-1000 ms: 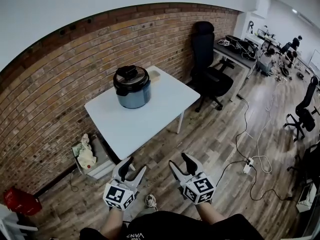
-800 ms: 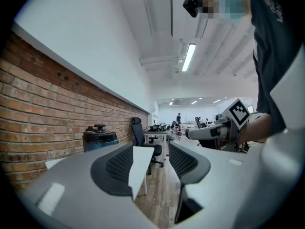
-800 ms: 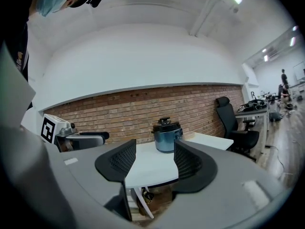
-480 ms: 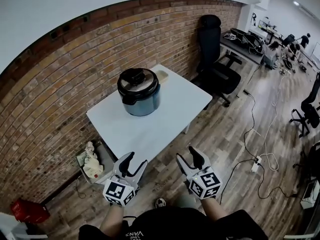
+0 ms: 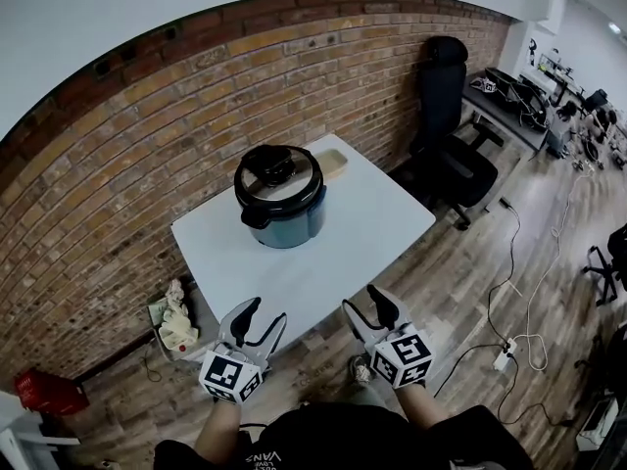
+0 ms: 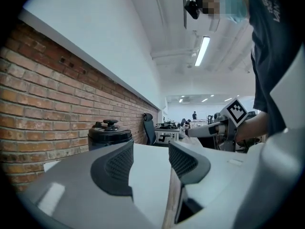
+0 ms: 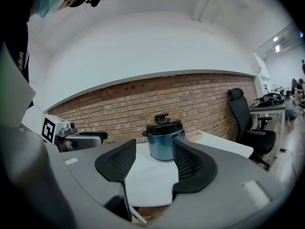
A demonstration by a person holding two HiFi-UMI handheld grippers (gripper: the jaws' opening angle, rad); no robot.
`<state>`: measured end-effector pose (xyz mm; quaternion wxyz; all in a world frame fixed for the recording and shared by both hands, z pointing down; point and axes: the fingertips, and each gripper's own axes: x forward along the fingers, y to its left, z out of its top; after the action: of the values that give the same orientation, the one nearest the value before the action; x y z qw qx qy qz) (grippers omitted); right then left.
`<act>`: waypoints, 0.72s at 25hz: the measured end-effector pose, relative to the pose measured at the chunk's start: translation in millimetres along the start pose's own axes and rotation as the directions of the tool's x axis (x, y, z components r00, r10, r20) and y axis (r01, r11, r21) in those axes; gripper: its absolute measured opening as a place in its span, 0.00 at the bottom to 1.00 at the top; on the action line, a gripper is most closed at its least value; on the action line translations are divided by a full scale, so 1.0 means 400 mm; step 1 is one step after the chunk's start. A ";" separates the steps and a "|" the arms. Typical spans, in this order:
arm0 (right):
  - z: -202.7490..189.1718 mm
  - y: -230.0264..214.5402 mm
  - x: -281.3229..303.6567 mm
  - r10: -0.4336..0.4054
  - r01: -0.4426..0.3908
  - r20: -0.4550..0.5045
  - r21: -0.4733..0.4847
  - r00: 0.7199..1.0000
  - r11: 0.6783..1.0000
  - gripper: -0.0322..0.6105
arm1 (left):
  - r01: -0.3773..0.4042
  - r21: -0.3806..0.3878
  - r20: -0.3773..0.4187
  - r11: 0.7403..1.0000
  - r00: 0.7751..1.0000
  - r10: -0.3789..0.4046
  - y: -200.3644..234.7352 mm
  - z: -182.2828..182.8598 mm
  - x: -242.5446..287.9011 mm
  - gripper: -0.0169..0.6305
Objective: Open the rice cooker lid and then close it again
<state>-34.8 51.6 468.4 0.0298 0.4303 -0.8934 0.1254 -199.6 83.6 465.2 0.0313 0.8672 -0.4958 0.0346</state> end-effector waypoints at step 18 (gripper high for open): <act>0.106 -0.270 0.186 0.303 -0.306 -0.071 -0.041 0.950 0.951 0.42 | -0.290 0.028 0.015 0.957 0.957 0.290 0.054 0.072 0.271 0.35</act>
<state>4.5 -80.2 461.0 0.0495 0.2823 -0.9506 0.1192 -162.4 -22.7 446.8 0.0102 0.7857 -0.6171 0.0417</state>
